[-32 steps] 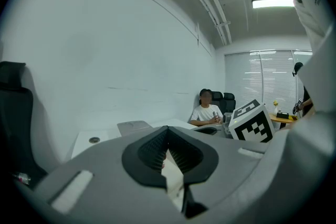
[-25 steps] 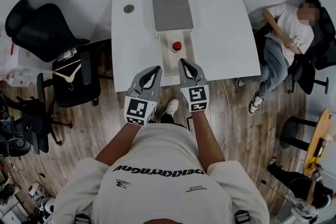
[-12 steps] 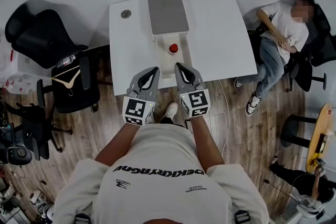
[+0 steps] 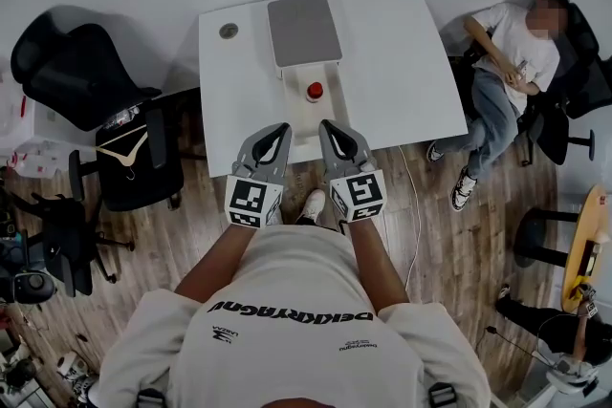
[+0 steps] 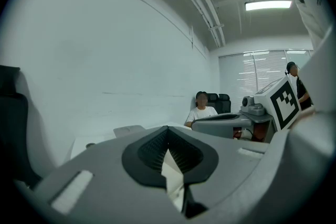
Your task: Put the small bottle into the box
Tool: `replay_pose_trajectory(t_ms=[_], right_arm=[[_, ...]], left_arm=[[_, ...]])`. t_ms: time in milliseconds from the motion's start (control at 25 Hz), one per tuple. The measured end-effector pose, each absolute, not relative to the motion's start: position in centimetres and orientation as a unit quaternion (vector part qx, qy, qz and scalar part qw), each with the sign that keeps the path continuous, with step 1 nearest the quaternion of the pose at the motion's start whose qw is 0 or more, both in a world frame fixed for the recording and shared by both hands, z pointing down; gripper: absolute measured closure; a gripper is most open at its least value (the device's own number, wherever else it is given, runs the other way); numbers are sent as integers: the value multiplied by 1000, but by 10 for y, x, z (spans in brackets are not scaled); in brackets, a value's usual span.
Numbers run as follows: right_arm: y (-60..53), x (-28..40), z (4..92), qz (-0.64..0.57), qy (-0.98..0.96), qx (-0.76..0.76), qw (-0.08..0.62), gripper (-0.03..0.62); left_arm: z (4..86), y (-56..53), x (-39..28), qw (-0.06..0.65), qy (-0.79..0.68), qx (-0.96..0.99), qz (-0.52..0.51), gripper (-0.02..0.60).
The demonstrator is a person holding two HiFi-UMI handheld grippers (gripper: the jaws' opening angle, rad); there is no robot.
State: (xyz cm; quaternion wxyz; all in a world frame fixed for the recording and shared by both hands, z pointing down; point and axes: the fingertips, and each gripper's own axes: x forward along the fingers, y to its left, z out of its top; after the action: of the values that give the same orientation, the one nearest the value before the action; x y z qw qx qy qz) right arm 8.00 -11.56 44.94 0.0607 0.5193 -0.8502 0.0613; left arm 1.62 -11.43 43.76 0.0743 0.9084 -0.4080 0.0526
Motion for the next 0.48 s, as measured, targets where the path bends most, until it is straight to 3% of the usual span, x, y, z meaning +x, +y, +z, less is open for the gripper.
replay_pose_trajectory(t_ms=[480], right_arm=[[-111, 89, 443, 67, -841, 535, 40, 599]], left_arm=[[440, -113, 21, 74, -398, 913, 52, 574]])
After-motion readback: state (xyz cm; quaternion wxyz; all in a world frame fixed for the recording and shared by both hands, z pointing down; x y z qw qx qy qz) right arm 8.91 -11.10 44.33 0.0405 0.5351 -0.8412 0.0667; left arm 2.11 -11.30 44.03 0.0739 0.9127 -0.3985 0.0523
